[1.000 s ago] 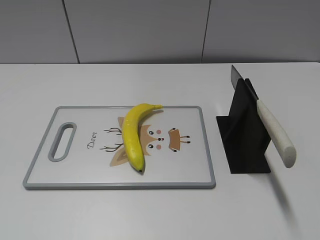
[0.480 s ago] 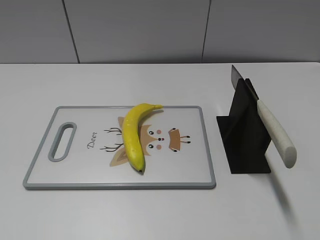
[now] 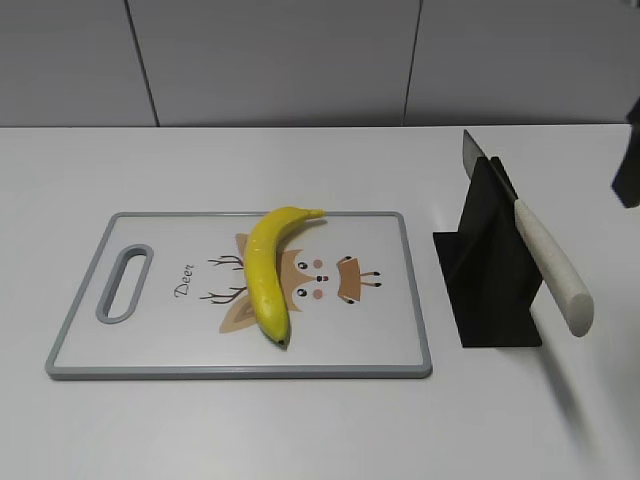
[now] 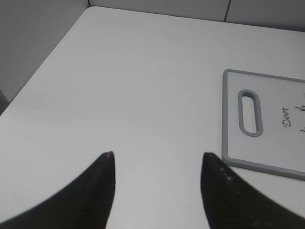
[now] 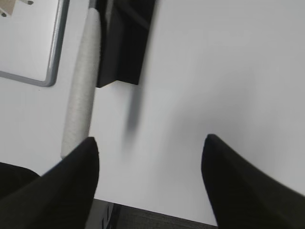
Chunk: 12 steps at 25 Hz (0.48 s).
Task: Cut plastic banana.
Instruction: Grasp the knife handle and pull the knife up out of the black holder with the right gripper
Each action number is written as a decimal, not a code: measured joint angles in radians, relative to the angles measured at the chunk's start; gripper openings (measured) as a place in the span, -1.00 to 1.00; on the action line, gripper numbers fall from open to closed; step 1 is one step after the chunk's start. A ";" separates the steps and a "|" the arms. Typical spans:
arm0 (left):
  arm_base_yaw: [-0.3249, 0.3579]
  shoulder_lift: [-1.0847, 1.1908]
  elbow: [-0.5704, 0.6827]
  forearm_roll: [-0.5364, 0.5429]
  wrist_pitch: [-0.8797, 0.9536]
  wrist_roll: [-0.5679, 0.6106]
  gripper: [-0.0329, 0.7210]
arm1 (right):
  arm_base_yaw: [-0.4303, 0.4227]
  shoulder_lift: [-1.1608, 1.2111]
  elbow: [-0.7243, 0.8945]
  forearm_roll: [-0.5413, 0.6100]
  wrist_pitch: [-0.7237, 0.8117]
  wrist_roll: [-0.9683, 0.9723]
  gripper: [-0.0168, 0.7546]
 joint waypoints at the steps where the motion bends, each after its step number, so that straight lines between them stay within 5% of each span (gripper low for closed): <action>1: 0.000 0.000 0.000 0.000 0.000 0.000 0.57 | 0.022 0.020 -0.004 -0.001 0.000 0.015 0.40; 12: 0.000 0.000 0.000 0.000 0.000 0.000 0.53 | 0.172 0.174 -0.011 -0.001 -0.010 0.166 0.40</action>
